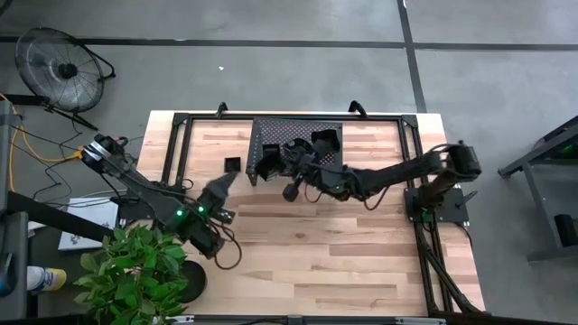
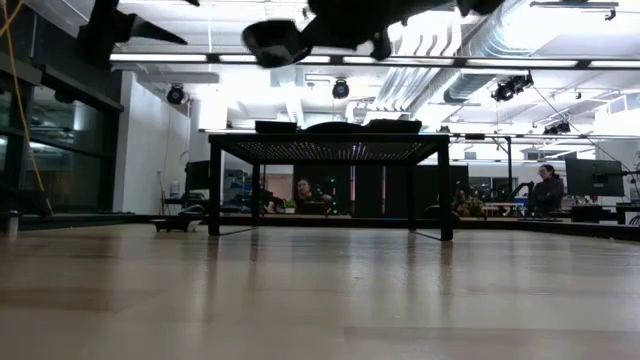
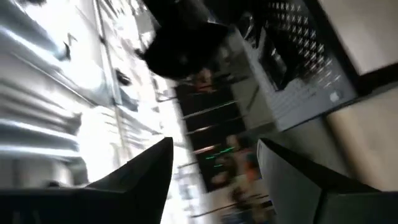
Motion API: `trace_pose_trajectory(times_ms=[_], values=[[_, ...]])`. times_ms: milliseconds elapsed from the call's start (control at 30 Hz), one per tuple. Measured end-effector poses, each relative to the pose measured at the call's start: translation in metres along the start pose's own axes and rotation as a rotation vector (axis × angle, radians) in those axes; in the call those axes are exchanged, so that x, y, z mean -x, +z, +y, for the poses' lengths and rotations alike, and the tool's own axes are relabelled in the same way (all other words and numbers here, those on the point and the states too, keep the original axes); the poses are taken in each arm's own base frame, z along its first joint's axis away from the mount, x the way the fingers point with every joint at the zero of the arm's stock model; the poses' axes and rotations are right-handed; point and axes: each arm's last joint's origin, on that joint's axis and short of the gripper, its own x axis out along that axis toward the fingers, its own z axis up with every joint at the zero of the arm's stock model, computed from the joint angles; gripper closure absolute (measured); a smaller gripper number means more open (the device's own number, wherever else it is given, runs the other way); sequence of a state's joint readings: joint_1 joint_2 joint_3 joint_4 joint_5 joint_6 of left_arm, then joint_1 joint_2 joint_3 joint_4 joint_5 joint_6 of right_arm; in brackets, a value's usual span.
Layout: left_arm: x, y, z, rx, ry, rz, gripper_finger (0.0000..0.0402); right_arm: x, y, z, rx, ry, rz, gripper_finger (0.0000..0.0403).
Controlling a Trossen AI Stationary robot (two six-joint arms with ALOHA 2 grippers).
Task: Pick & Place Mini shaped plates
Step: Stack the leaf-shaped plate on the leaf-shaped plates on the shelf
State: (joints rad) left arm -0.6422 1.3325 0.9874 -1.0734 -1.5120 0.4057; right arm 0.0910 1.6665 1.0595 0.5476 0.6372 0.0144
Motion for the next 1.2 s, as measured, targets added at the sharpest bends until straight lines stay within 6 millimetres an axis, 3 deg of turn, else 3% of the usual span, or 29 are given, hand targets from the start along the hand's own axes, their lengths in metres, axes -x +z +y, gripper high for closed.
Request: trace_pose_trajectory(times_ms=[267,500,767,967,1200], values=[[0.001,-0.03,0.007,0.363,-0.091,-0.012,0.0174,0.021,0.045,-0.048,0.084,0.105,0.082,0.0403],[0.002,-0.056,0.011,0.562,-0.063,0.013,0.0184,0.013,0.101,-0.09,0.151,0.223,0.306,0.0403],[0.002,-0.061,0.014,0.663,-0.038,0.011,0.0189,-0.005,0.159,-0.122,0.2,0.29,0.456,0.0403],[0.002,-0.059,0.014,0.692,-0.065,0.011,0.0189,-0.031,0.172,-0.136,0.211,0.316,0.564,0.0403],[0.002,-0.057,0.012,0.712,-0.136,0.013,0.0189,-0.065,0.164,-0.153,0.213,0.392,0.686,0.0403]])
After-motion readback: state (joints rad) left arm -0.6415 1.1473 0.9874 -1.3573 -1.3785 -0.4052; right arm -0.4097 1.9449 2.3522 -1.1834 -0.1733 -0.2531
